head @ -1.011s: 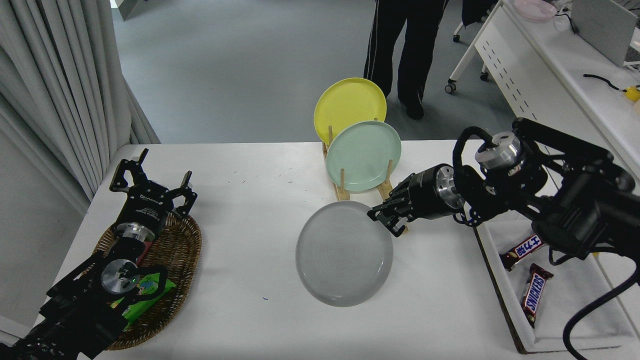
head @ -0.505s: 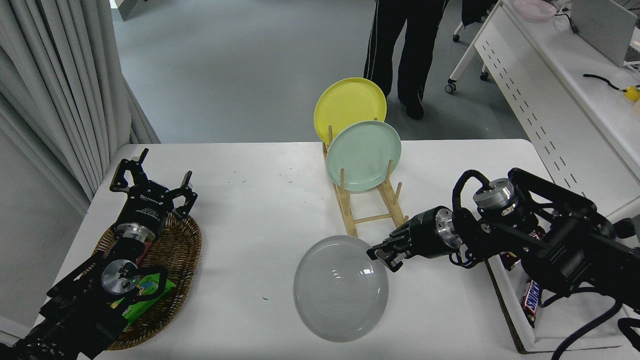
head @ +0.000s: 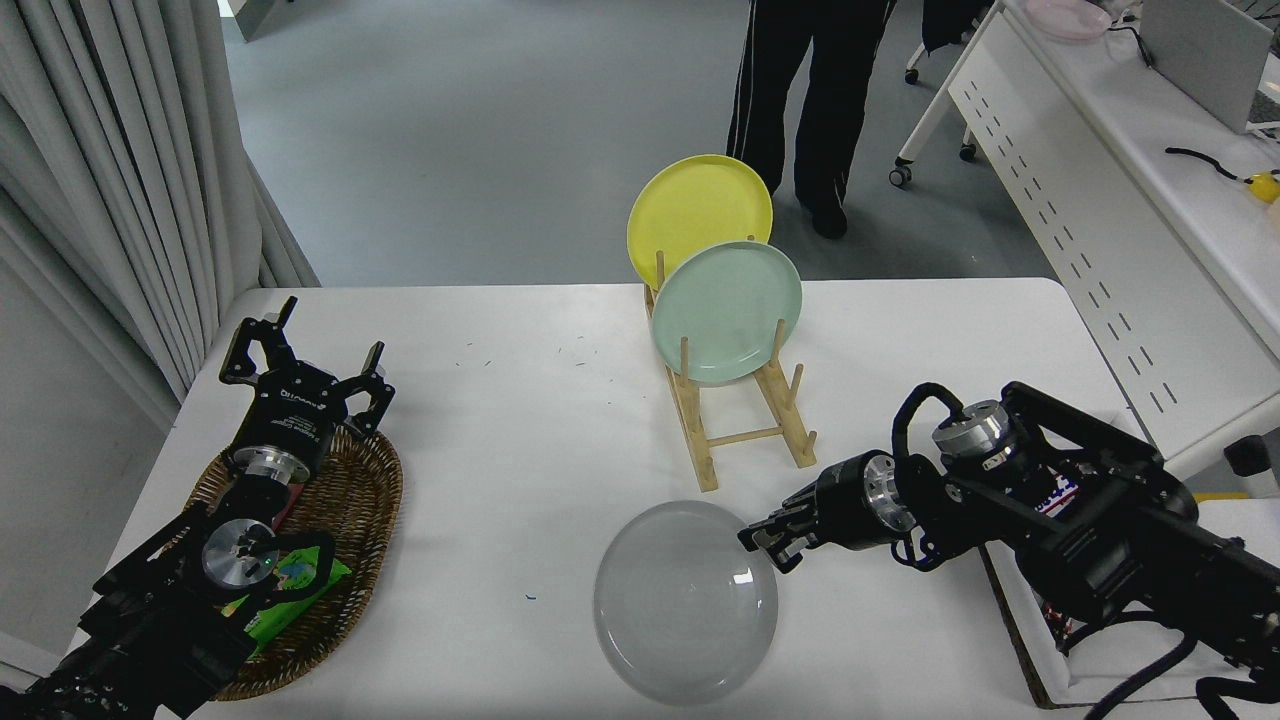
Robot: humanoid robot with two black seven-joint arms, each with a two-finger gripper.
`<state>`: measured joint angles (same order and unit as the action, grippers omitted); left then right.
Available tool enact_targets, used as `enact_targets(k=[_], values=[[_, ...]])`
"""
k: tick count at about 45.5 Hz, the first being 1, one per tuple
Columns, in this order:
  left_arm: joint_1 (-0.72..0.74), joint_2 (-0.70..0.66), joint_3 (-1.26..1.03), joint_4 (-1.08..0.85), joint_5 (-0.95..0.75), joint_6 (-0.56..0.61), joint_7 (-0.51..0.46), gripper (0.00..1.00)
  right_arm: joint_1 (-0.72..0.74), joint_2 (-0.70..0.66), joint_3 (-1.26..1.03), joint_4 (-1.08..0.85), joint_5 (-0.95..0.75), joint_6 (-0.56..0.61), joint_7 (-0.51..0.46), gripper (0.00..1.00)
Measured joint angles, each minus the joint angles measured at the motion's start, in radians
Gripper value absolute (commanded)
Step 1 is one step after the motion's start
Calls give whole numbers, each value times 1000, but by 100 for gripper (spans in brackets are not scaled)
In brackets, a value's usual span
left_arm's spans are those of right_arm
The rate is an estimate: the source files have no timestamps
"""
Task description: Place the plate on the table
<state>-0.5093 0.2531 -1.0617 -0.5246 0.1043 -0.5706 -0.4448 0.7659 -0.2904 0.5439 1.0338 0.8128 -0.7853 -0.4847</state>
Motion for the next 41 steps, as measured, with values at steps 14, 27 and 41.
enact_targets(k=[14, 27, 41], values=[[0, 0, 0, 0, 0, 0, 0, 100, -8, 38, 8, -51, -22, 0, 0, 0], [0, 0, 0, 0, 0, 0, 0, 100, -10, 55, 11, -66, -31, 0, -1, 0], [0, 0, 0, 0, 0, 0, 0, 100, -9, 62, 13, -70, -34, 0, -3, 0]])
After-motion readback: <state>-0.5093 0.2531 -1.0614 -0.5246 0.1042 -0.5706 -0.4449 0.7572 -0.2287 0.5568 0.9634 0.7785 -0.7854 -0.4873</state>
